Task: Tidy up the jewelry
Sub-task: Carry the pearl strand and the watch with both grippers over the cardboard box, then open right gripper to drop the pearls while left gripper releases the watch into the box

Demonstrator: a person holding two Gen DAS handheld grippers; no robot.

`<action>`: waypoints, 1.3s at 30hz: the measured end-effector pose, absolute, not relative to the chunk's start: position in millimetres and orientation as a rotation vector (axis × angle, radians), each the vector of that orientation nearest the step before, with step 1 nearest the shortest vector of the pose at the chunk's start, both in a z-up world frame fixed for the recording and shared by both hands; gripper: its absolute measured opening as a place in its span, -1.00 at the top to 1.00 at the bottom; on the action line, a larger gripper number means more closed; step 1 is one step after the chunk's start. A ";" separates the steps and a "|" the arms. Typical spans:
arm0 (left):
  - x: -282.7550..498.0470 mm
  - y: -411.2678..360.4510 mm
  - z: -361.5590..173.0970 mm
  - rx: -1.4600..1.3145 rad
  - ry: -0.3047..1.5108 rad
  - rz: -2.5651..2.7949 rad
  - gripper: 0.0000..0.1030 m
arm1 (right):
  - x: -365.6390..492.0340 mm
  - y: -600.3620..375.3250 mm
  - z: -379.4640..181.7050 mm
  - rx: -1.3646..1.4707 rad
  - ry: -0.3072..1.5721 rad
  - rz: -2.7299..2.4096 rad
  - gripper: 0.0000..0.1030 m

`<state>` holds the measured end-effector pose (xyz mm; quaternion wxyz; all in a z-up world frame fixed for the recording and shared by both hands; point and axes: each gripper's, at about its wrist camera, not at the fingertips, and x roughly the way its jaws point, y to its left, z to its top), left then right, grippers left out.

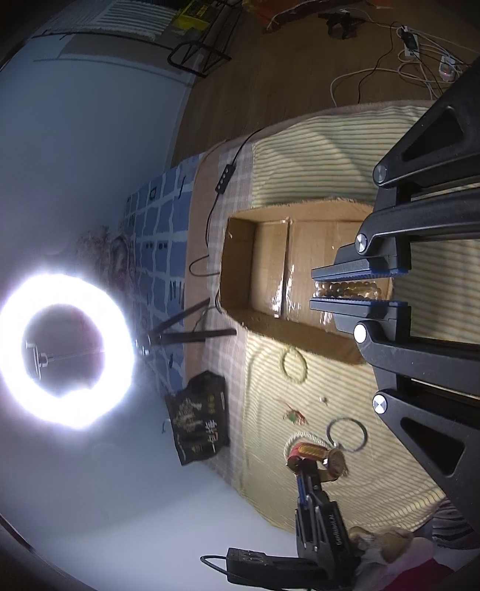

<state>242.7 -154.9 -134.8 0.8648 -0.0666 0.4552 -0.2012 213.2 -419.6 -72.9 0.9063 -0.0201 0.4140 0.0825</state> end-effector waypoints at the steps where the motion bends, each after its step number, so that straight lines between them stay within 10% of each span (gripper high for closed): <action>1: 244.0 -160.6 -135.2 -0.137 0.954 -0.427 0.85 | 215.3 -422.3 -75.3 -0.039 0.857 0.165 0.88; 29: 281.0 -268.2 -185.3 -0.062 1.017 -0.480 0.84 | 241.4 -466.9 -148.9 0.055 0.974 0.131 0.84; 39: 278.2 -272.1 -184.9 -0.042 1.019 -0.494 0.60 | 234.4 -468.6 -142.7 0.060 0.945 0.103 -0.29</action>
